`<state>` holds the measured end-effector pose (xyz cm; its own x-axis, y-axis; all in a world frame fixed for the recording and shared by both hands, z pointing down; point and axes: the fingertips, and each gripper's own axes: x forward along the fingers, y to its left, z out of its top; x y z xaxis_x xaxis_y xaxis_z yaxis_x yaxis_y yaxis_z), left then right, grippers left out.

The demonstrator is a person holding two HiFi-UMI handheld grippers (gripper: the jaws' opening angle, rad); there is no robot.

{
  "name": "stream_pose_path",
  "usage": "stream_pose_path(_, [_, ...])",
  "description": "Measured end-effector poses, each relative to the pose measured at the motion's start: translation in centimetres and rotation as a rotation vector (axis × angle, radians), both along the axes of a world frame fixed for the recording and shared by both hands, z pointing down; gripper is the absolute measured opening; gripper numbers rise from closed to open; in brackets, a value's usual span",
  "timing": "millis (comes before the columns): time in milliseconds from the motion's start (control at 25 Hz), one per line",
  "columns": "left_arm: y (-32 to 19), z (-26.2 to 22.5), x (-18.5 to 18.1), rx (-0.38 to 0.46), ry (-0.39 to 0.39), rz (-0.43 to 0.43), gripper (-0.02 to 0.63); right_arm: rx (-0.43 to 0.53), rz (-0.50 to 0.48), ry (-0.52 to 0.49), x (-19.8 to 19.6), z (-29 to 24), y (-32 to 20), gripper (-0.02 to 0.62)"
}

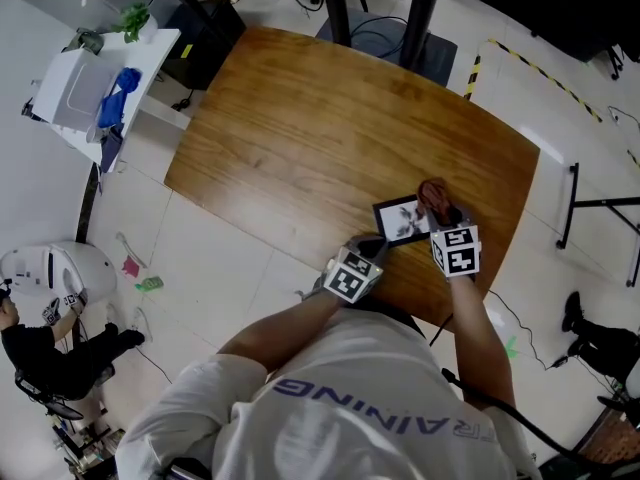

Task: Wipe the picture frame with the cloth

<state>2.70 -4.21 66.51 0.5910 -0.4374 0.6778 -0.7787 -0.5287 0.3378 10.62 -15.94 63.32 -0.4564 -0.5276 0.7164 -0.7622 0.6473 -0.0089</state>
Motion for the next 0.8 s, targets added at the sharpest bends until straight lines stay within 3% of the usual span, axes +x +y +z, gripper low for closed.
stream_pose_path(280, [-1.8, 0.1, -0.4, -0.009, -0.035, 0.043, 0.008, -0.045, 0.117, -0.005, 2.5, 0.0, 1.3, 0.121])
stream_pose_path(600, [-4.4, 0.2, -0.6, -0.01, -0.033, 0.096, 0.008, -0.123, 0.299, -0.089, 4.8, 0.3, 4.9, 0.121])
stream_pose_path(800, [-4.5, 0.1, -0.6, -0.008, -0.023, 0.105, 0.006, -0.109, 0.338, -0.149, 4.6, -0.6, 4.7, 0.121])
